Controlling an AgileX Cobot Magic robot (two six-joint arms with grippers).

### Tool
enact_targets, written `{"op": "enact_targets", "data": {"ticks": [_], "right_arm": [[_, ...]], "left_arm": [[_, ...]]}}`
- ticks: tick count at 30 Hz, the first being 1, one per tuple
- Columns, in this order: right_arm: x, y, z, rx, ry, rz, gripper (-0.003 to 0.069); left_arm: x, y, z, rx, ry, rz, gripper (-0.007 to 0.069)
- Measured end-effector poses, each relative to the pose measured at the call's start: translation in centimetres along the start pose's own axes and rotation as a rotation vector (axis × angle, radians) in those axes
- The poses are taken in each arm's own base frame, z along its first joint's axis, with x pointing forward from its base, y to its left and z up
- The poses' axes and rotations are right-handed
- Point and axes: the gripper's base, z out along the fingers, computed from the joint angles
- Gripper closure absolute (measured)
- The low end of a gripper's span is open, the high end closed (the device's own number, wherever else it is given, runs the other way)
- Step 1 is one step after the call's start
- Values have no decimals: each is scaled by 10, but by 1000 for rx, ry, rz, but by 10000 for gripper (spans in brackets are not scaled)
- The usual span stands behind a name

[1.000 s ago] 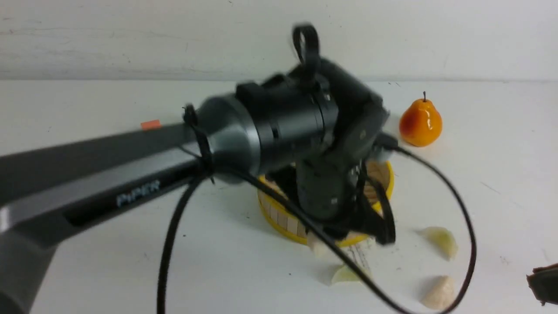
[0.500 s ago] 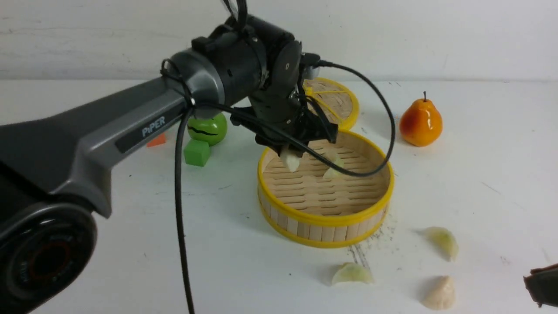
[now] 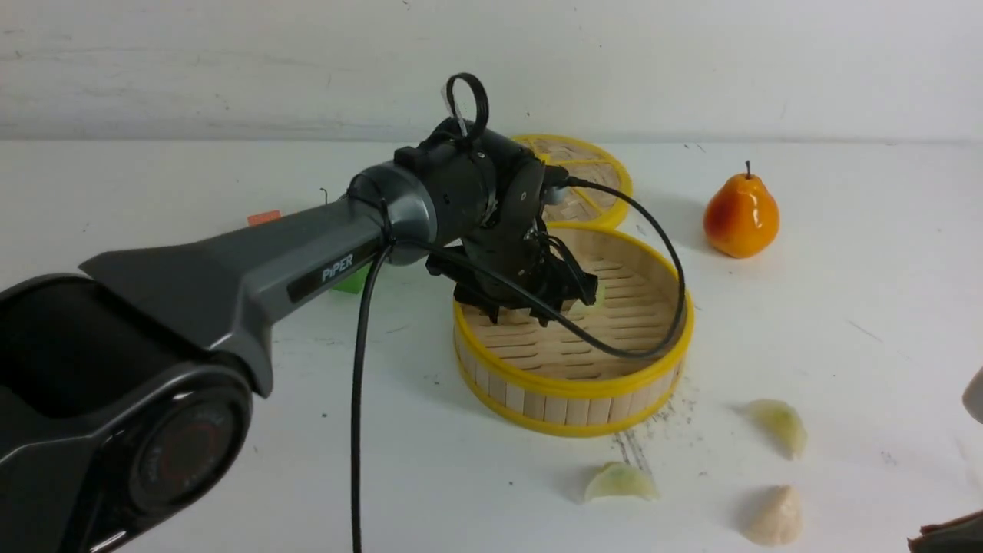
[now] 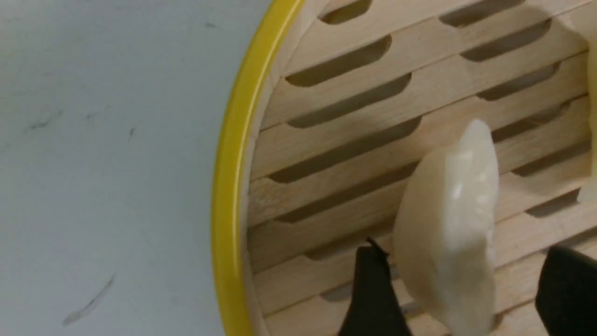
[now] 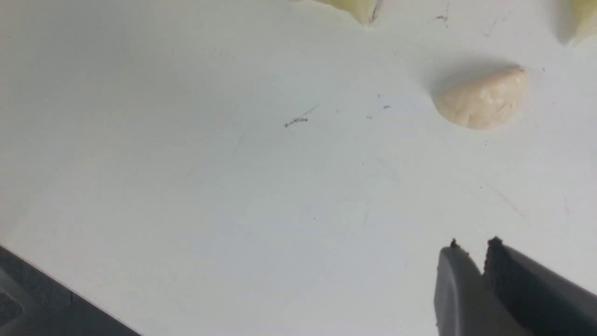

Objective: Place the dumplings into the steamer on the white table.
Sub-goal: 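Place the dumpling into the bamboo steamer basket with the left gripper, then reach for and grasp a dumpling on the table with the left gripper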

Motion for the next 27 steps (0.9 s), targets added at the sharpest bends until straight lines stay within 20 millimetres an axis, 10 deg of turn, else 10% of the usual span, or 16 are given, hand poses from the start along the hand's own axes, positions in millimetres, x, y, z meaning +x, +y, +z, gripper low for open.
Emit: {"op": "enact_targets", "data": {"ticks": [7, 13, 19, 27], "right_arm": [[1, 1, -3, 2, -16, -6, 568], [7, 9, -33, 51, -117, -67, 566], [21, 10, -59, 162, -212, -53, 566], [30, 4, -70, 271, -240, 11, 564]], "left_arm": [[-8, -11, -75, 95, 106, 154, 131], [16, -61, -118, 337, 112, 615, 165], [51, -97, -103, 416, 187, 845, 225], [80, -98, -48, 376, 350, 889, 274]]}}
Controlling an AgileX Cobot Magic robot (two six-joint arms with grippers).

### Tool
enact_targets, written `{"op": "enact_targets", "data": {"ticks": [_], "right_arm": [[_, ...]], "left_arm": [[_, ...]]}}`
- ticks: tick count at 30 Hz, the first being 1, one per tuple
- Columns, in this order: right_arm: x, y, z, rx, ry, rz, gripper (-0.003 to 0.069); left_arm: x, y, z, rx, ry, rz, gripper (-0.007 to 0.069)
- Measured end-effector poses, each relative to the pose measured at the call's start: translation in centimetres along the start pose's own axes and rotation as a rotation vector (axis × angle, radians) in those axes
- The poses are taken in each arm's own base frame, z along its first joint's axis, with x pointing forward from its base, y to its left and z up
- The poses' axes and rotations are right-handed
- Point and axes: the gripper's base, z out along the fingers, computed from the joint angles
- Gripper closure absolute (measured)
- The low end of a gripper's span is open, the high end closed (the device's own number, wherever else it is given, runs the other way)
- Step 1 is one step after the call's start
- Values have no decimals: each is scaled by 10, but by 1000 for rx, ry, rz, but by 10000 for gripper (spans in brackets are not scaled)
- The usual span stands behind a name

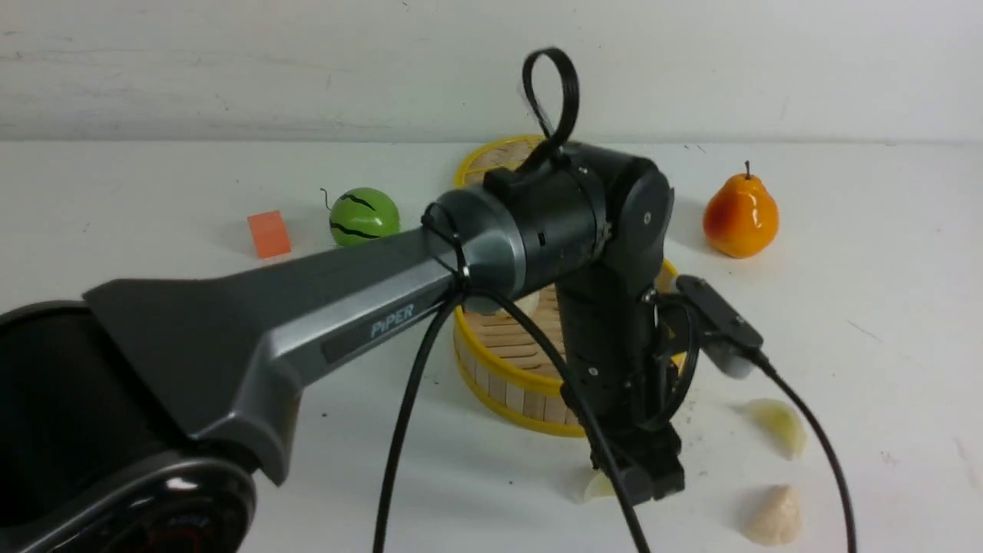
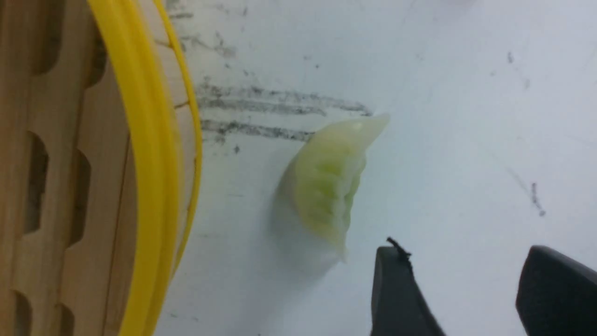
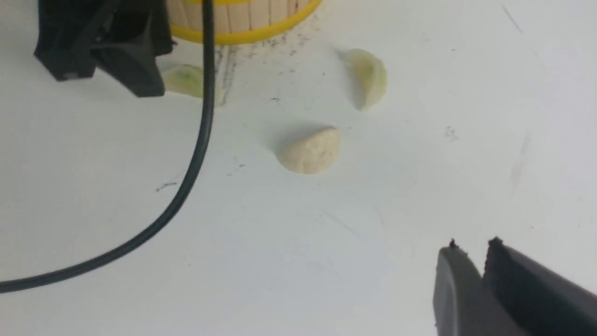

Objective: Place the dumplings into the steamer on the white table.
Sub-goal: 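Reach for and grasp a dumpling on the table with the left gripper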

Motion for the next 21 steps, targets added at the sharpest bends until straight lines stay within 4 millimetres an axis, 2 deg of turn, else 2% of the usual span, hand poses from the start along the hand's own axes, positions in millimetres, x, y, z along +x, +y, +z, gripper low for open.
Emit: {"op": "enact_targets", "data": {"ticks": [4, 11, 15, 19, 21], "right_arm": [[0, -1, 0, 7, 1, 7, 564], [0, -1, 0, 9, 1, 7, 561], [0, -1, 0, 9, 1, 7, 555], [0, -1, 0, 9, 1, 7, 552], [0, -1, 0, 9, 1, 7, 550]], "left_arm": [[1, 4, 18, 10, 30, -9, 276], [-1, 8, 33, 2, 16, -41, 279], [0, 13, 48, -5, 42, -50, 279], [-1, 14, 51, -19, 36, -93, 303], [-2, 14, 51, -29, 29, -131, 346]]}}
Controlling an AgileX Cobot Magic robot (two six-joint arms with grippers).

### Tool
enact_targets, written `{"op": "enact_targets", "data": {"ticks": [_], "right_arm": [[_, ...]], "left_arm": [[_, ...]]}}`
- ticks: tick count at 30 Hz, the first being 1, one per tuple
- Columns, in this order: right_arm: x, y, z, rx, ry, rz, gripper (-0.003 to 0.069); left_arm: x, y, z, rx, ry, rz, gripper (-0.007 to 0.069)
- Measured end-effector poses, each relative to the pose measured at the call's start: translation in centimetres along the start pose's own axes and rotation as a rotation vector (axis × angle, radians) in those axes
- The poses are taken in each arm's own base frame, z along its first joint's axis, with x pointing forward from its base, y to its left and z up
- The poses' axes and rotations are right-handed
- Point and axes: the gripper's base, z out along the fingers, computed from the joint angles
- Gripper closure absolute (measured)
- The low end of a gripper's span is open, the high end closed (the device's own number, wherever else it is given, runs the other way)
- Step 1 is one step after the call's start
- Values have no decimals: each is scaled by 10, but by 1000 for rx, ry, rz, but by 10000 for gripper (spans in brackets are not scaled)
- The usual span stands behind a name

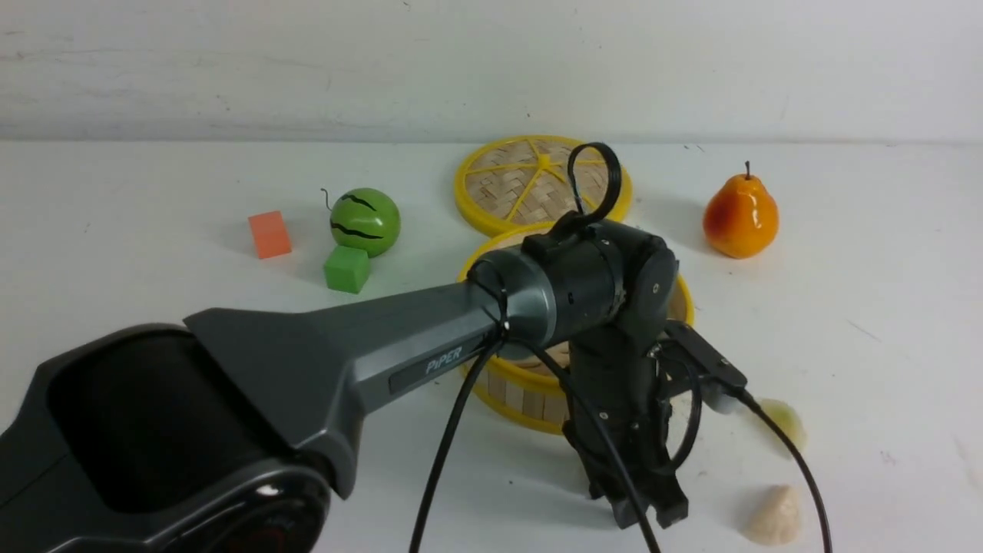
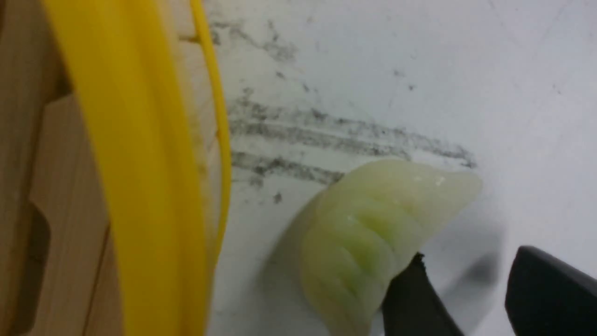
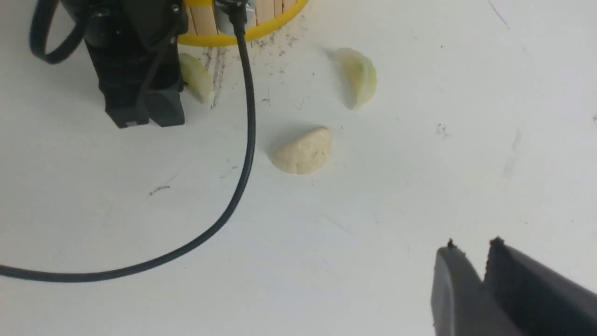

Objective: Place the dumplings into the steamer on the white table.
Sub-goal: 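Reach for and grasp a dumpling on the table with the left gripper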

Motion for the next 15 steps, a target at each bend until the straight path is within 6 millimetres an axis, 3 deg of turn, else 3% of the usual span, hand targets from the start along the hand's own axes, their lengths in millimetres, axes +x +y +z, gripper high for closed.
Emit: {"op": "enact_targets", "data": {"ticks": [1, 6, 9, 12, 15], "right_arm": [[0, 0, 0, 0, 0, 0, 550], [0, 0, 0, 0, 2, 0, 545], [4, 0, 4, 1, 16, 0, 545], [6, 0, 6, 0, 26, 1, 545], [6, 0, 7, -1, 25, 2, 545]], "left_arm": [[0, 0, 0, 0, 0, 0, 346], [1, 0, -5, 1, 40, -50, 487], [-1, 0, -16, -5, 21, -95, 559], [-2, -5, -52, -24, -51, -141, 638], [5, -17, -111, -50, -163, -106, 638]]}}
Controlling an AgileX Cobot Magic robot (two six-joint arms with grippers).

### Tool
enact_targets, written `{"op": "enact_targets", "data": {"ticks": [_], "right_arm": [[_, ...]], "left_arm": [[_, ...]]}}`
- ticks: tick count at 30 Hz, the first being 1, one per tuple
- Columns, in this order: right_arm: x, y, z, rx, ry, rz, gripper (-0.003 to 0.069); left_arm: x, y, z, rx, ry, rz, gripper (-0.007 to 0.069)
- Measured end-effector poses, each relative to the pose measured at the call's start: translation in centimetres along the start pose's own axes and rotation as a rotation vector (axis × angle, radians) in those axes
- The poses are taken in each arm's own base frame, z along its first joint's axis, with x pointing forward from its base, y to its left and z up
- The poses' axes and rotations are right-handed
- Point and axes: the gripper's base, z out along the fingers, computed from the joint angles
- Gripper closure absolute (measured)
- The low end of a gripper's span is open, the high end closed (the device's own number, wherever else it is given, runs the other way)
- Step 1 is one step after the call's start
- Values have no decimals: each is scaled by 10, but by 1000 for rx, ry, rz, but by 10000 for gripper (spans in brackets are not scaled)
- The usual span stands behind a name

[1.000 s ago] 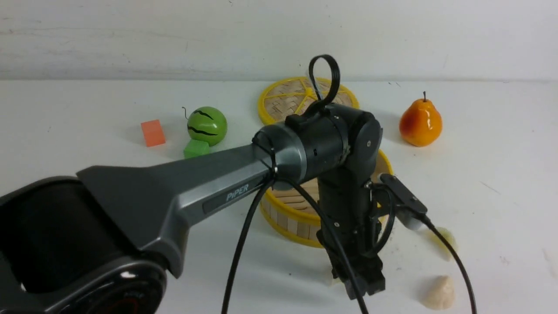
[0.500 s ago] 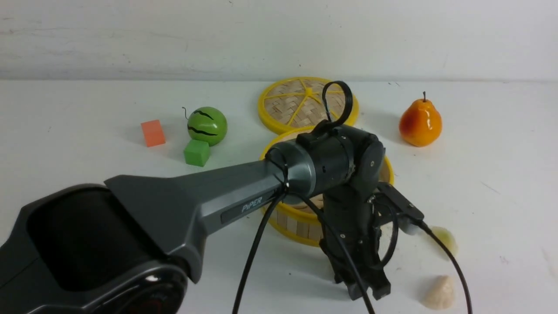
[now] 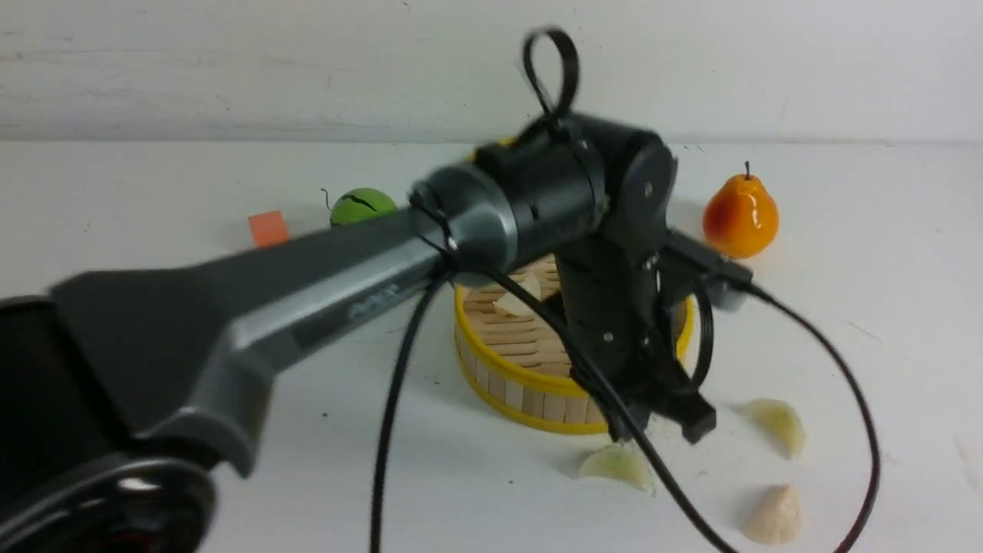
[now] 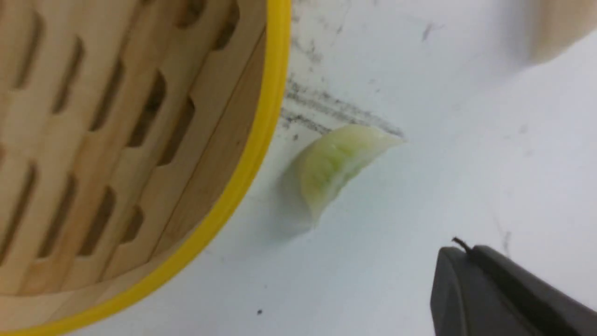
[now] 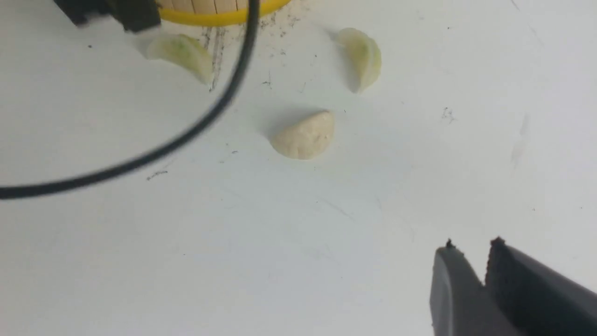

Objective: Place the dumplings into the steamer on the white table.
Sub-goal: 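Reach for and grasp a dumpling on the table with the left gripper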

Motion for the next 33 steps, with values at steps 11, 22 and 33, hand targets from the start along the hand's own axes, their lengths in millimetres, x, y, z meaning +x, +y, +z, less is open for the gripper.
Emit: {"op": "enact_targets", "data": {"ticks": [11, 22, 33], "right_arm": [[-4, 0, 0, 4, -41, 0, 536], [-3, 2, 2, -21, -43, 17, 524], [-3, 2, 2, -21, -43, 17, 520]], "left_arm": [[46, -24, -18, 73, 21, 400, 638], [32, -2, 36, -78, -8, 394, 448], [21, 7, 80, -124, -101, 424, 98]]}}
